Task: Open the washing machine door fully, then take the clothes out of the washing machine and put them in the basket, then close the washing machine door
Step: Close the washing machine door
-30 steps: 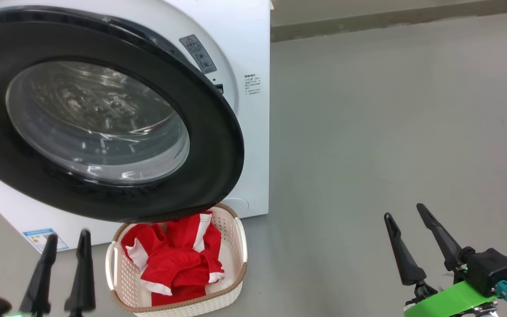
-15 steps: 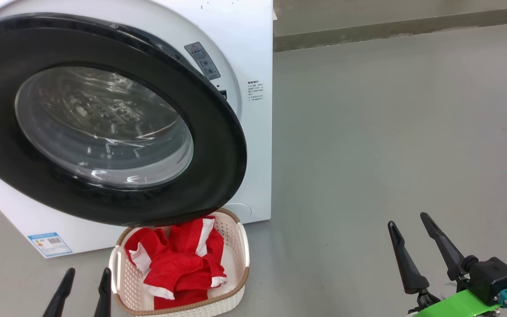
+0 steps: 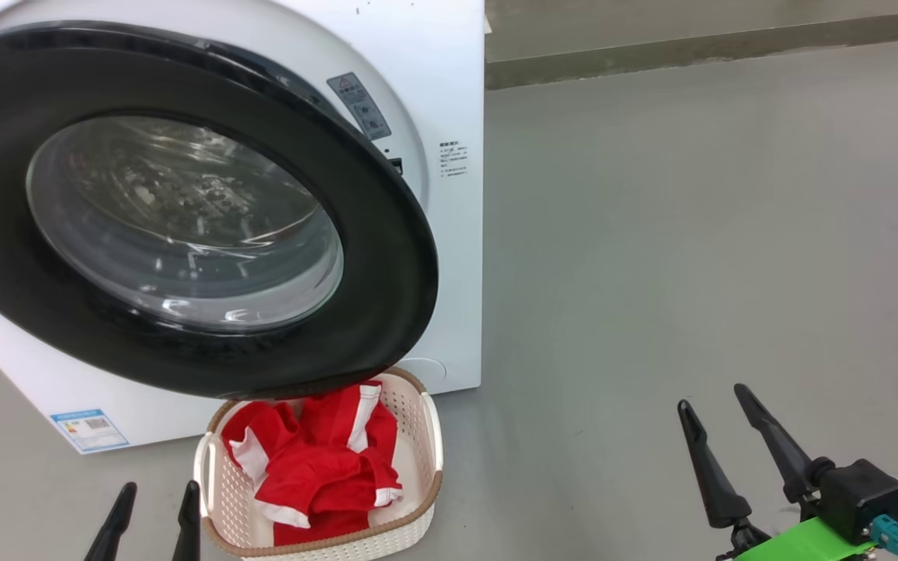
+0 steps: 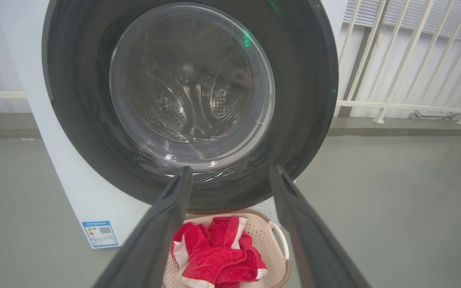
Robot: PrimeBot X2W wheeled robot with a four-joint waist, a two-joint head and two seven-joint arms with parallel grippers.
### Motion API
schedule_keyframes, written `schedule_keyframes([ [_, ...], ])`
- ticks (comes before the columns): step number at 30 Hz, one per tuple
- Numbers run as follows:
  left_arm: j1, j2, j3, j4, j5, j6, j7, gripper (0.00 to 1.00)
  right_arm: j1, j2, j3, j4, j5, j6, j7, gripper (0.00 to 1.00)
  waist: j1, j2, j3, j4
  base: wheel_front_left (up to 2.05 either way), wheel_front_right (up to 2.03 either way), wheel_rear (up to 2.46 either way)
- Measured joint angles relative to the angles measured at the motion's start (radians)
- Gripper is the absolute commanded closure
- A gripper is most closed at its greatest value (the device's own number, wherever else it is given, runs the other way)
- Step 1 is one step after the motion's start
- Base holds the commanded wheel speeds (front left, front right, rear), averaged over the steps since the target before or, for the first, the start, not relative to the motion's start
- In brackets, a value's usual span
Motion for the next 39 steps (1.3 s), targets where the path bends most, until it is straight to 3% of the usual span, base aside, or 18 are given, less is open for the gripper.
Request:
schedule_keyframes([
  [6, 0.0, -0.003, -0.007, 0.003, 0.002, 0.0, 0.0, 0.0, -0.001, -0.004, 0.018, 0.024, -0.004, 0.0, 0.0, 0.0, 0.0, 0.0, 0.004, 0.016, 0.0, 0.0, 0.0],
  [7, 0.0, -0.003, -0.01, 0.003, 0.002, 0.0, 0.0, 0.0, -0.003, -0.001, 0.014, 0.029, -0.001, 0.0, 0.0, 0.15, 0.0, 0.0, 0.005, 0.019, 0.0, 0.0, 0.0],
  [8, 0.0, -0.003, -0.012, 0.003, 0.004, 0.0, 0.0, 0.0, -0.005, 0.002, 0.012, 0.035, 0.004, 0.0, 0.0, 0.47, 0.0, 0.0, 0.007, 0.023, 0.0, 0.0, 0.0],
  [10, 0.0, -0.004, -0.014, 0.003, 0.008, 0.0, 0.0, 0.0, -0.015, 0.002, 0.007, 0.046, 0.005, 0.0, 0.0, 0.64, 0.0, 0.0, 0.01, 0.031, 0.0, 0.0, 0.0],
  [11, 0.0, -0.006, -0.011, 0.003, 0.008, 0.0, 0.0, 0.0, -0.025, 0.002, 0.008, 0.054, 0.011, 0.0, 0.0, 0.85, 0.0, 0.0, 0.012, 0.035, 0.0, 0.0, 0.0],
  [12, 0.0, -0.011, -0.004, 0.004, 0.008, 0.0, 0.0, 0.0, -0.037, 0.002, 0.012, 0.066, 0.019, 0.0, 0.0, 1.0, 0.0, 0.0, 0.015, 0.039, 0.0, 0.0, 0.0],
  [15, -0.002, -0.021, 0.006, 0.004, 0.007, 0.0, 0.0, 0.0, -0.087, 0.007, 0.022, 0.108, 0.071, 0.0, 0.0, 1.0, 0.0, 0.0, 0.023, 0.052, 0.0, 0.0, 0.0],
  [24, -0.012, -0.016, -0.003, 0.006, -0.003, 0.0, 0.0, 0.0, -0.307, 0.003, 0.115, 0.283, 0.079, 0.0, 0.0, 1.0, 0.0, 0.0, 0.054, 0.096, 0.0, 0.0, 0.0],
  [39, -0.136, -0.017, -0.065, 0.007, -0.038, 0.0, 0.0, 0.0, -0.732, 0.0, 0.463, 0.559, 0.194, 0.0, 0.0, 1.0, 0.0, 0.0, 0.165, 0.18, 0.0, 0.0, 0.0],
])
